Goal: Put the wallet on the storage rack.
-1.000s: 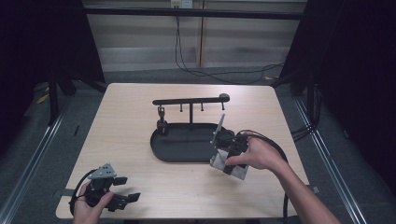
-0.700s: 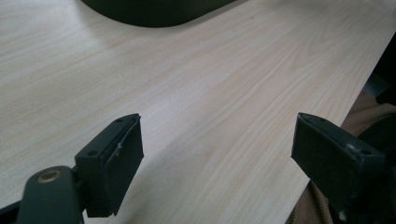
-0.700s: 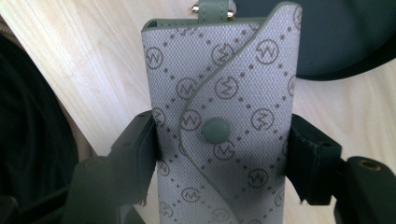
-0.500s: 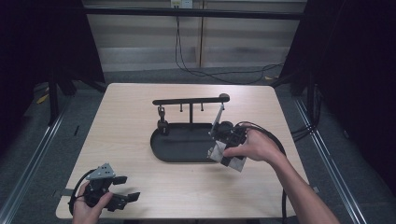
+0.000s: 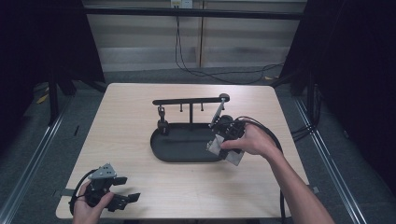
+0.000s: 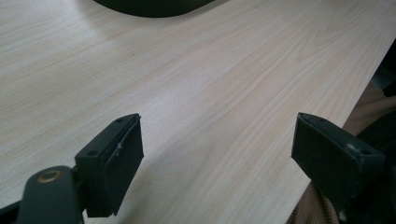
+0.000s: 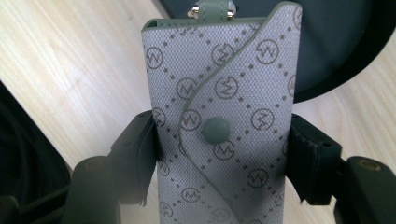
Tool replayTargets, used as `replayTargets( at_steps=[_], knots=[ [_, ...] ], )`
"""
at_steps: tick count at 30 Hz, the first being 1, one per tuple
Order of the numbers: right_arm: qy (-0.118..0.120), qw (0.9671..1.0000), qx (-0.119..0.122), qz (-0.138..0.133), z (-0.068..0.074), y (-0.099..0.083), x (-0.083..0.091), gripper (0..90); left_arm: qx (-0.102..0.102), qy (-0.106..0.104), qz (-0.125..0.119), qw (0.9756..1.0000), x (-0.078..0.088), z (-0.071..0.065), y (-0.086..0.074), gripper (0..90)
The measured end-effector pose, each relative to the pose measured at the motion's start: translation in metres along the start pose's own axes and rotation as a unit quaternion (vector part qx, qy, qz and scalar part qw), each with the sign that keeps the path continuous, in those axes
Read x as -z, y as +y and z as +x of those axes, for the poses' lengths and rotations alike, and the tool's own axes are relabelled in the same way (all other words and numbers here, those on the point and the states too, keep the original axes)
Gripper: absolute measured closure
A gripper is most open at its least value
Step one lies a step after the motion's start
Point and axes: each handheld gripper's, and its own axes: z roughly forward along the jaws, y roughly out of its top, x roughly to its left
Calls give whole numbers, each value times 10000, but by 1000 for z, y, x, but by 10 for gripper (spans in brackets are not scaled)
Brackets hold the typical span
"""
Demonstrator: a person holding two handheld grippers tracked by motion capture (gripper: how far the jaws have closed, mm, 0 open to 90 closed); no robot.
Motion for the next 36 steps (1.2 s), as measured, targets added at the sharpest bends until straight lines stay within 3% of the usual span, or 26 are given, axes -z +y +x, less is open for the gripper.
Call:
replayTargets(
  at_steps=[6, 10, 15, 24, 28, 36],
  knots=[
    [-16, 9991, -391, -140, -11, 0, 3, 335, 16, 3, -14, 10000, 0, 0, 0, 166],
    [37, 9966, -777, -277, -15, -3, 6, 335, 30, -4, -10, 10000, 0, 0, 0, 166],
    [40, 9914, -1203, -506, -21, -7, 6, 335, 4, -18, 10, 10000, -1, 0, 0, 166],
    [132, 9816, -1739, -777, -31, -13, 3, 335, 5, -24, 39, 10000, -1, 0, 0, 167],
    [145, 9786, -1864, -858, -35, -12, 2, 335, -2, -9, 29, 10000, -1, 0, 0, 167],
    [308, 9689, -2218, -1053, -43, -16, -7, 335, 2, -39, 59, 10000, -2, 0, 0, 167]
  ],
)
